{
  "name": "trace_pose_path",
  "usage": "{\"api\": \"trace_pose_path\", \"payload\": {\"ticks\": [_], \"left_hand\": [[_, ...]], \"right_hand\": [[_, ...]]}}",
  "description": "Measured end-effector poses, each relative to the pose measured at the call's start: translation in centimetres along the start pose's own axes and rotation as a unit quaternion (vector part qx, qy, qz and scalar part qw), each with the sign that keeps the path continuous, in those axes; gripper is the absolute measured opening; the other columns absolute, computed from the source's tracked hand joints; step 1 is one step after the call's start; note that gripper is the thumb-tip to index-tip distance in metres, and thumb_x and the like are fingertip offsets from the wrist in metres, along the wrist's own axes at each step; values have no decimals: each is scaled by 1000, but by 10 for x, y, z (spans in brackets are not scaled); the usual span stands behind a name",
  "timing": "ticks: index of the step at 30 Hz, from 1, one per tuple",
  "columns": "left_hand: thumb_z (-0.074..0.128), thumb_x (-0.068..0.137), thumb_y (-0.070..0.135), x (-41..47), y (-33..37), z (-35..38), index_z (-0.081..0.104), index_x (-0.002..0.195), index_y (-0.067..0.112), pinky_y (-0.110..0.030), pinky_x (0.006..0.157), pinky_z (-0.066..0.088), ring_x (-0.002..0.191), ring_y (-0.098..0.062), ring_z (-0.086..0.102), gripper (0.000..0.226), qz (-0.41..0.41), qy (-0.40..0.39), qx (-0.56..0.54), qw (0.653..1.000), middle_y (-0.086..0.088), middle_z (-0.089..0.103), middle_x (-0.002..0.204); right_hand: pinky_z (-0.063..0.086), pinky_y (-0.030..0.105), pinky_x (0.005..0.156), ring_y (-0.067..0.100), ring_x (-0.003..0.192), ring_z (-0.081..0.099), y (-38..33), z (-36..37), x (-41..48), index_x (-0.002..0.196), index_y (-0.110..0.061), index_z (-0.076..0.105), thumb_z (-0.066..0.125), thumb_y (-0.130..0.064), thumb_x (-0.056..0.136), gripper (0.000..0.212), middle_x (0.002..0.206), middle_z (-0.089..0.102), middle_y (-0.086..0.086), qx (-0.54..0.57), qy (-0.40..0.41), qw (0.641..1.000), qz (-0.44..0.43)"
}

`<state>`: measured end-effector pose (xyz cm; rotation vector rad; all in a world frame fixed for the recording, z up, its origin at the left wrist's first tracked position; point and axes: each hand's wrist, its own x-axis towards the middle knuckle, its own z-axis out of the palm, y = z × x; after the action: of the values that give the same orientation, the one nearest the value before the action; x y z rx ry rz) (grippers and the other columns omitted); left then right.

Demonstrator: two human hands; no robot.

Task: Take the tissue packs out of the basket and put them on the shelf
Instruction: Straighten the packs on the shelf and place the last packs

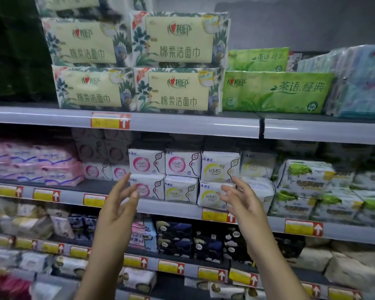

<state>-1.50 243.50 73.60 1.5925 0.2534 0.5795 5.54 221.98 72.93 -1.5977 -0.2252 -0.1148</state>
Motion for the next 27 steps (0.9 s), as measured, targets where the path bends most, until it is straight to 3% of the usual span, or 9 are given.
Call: {"api": "trace_pose_path", "payload": {"ticks": [3,7,11,14,17,27], "left_hand": [[50,85,47,-3,2,-15,42,112,64,-48,106,39,120,-16,54,33,-6,-5,-6,1000,22,57,120],[50,77,53,0,-1,-42,38,127,55,-50,107,39,123,-16,53,52,6,-18,-16,1000,12,56,129],[49,78,54,1,-8,-77,36,135,51,-49,108,38,122,-14,53,59,4,-41,-22,999,8,57,131],[49,88,46,5,-14,-108,35,138,48,-46,107,39,123,-16,52,51,-12,-54,-13,998,6,56,133],[50,85,50,9,-27,-138,36,129,57,-47,108,38,124,-17,51,47,-26,-60,1,998,5,55,134],[48,88,45,22,-85,-162,31,135,49,-43,106,39,121,-15,53,51,-60,-67,23,996,11,57,122]], "right_hand": [[43,33,101,10,113,58,0,12,-11,122,-38,45,50,-26,95,30,118,61,-12,-1,12,1000,5],[42,29,99,9,112,58,-1,35,-29,119,-38,47,49,-26,95,26,118,61,-12,5,28,1000,-5],[42,35,103,10,113,57,4,70,-45,121,-36,49,50,-27,96,27,118,61,-14,1,42,999,0],[43,32,100,9,112,58,11,104,-58,114,-40,50,48,-25,97,23,117,61,-14,5,48,999,5],[44,25,93,5,107,59,23,139,-71,109,-40,50,48,-26,97,19,118,60,-12,11,40,999,20],[44,37,101,12,110,59,68,177,-77,105,-40,52,48,-24,96,19,113,61,-15,-6,47,997,65]]}}
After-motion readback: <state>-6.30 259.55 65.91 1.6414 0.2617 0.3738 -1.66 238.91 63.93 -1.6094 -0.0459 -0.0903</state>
